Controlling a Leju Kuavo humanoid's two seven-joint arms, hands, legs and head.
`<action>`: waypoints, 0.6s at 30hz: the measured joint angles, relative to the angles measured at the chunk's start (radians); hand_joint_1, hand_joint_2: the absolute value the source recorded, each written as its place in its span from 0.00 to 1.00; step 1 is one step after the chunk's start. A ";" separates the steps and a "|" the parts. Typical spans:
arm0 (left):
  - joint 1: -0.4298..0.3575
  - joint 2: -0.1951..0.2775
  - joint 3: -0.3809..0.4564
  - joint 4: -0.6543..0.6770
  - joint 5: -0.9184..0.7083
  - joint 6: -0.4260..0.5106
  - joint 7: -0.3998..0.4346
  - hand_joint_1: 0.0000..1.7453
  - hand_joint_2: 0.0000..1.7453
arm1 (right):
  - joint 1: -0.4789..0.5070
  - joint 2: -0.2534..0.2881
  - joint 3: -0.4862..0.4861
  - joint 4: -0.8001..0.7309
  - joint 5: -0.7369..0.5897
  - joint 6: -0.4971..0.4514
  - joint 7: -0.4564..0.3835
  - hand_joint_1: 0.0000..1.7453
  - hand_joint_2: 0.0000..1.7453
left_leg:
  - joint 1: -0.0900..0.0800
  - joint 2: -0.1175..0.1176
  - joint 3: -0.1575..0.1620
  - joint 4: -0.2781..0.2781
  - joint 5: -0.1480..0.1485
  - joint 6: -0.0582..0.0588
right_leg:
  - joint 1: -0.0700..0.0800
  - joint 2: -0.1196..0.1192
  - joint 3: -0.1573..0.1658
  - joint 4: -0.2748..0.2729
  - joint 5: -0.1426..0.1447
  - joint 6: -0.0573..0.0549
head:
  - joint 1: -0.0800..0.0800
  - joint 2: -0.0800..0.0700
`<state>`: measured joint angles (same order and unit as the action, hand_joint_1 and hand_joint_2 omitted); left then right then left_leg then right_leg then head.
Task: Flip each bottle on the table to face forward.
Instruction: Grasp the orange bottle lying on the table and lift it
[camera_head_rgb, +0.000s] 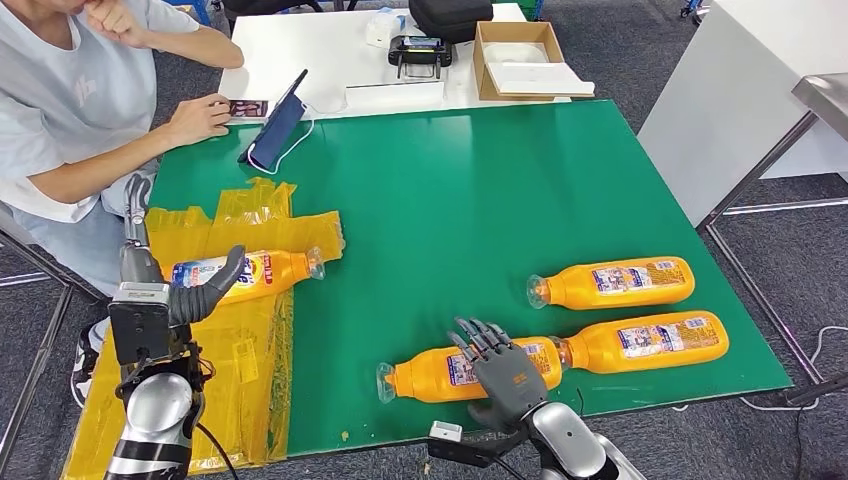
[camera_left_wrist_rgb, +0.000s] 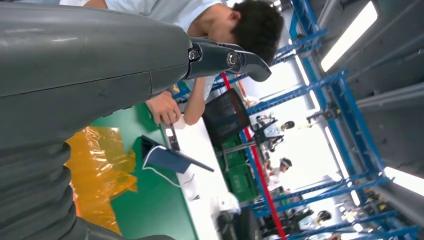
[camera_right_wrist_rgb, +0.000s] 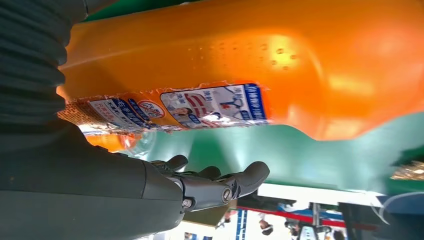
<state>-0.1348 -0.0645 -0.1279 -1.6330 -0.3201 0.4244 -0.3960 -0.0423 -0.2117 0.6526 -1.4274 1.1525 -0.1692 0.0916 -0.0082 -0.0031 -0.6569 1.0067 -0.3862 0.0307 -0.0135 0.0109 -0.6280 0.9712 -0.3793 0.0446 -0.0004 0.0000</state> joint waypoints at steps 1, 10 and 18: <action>0.003 -0.002 0.001 -0.004 0.008 0.005 -0.006 0.00 1.00 | -0.004 0.000 0.000 0.008 0.007 0.001 0.008 0.00 1.00 | 0.000 0.000 0.000 0.000 0.000 0.000 | 0.000 0.000 0.000 0.000 0.000 0.000 | 0.000 0.000; 0.013 -0.008 0.007 -0.021 0.029 0.012 -0.014 0.00 1.00 | -0.033 0.001 -0.005 0.065 0.083 0.015 0.086 0.00 1.00 | 0.000 0.000 0.002 0.000 0.000 0.000 | 0.000 0.000 0.001 0.000 0.000 0.000 | 0.000 0.000; 0.017 -0.011 0.007 -0.021 0.029 0.012 -0.012 0.00 1.00 | -0.042 -0.001 -0.015 0.082 0.095 0.020 0.099 0.00 1.00 | 0.000 0.000 0.004 0.000 0.001 0.001 | 0.000 0.000 0.003 -0.001 -0.001 -0.001 | 0.000 0.000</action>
<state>-0.1181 -0.0758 -0.1209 -1.6537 -0.2911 0.4368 -0.4080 -0.0846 -0.2125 0.6374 -1.3450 1.2478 -0.1492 0.1904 -0.0082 -0.0031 -0.6534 1.0067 -0.3857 0.0314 -0.0136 0.0110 -0.6254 0.9706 -0.3805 0.0434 -0.0003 0.0000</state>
